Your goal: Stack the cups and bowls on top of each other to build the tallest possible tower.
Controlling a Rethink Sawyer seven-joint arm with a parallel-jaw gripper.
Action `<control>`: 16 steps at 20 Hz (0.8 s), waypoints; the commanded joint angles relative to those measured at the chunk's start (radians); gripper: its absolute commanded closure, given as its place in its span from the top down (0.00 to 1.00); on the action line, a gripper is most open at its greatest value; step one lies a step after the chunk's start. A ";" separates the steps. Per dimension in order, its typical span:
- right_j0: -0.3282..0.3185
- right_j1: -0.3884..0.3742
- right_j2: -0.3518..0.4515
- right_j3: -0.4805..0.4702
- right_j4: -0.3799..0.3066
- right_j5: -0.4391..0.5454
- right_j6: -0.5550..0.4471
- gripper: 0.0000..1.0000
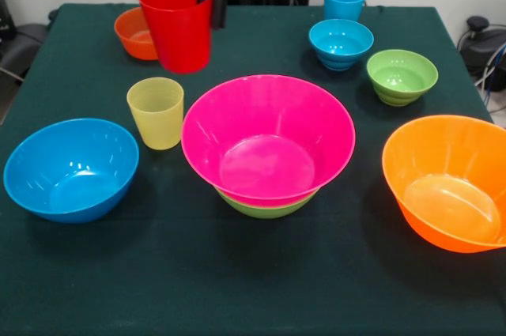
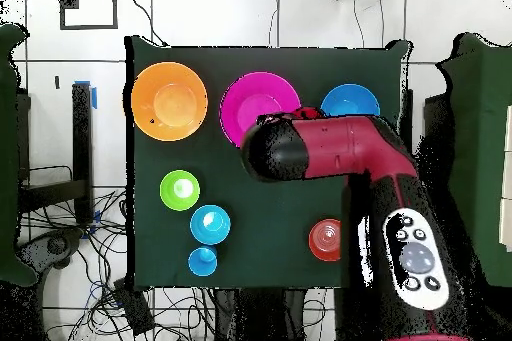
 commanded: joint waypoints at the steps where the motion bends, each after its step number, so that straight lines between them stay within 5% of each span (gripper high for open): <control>1: 0.070 0.099 0.005 -0.168 0.027 0.181 0.046 0.00; 5: 0.113 0.103 -0.013 -0.215 0.043 0.236 0.071 0.00; 16: 0.175 0.133 -0.056 -0.213 0.046 0.186 0.090 0.00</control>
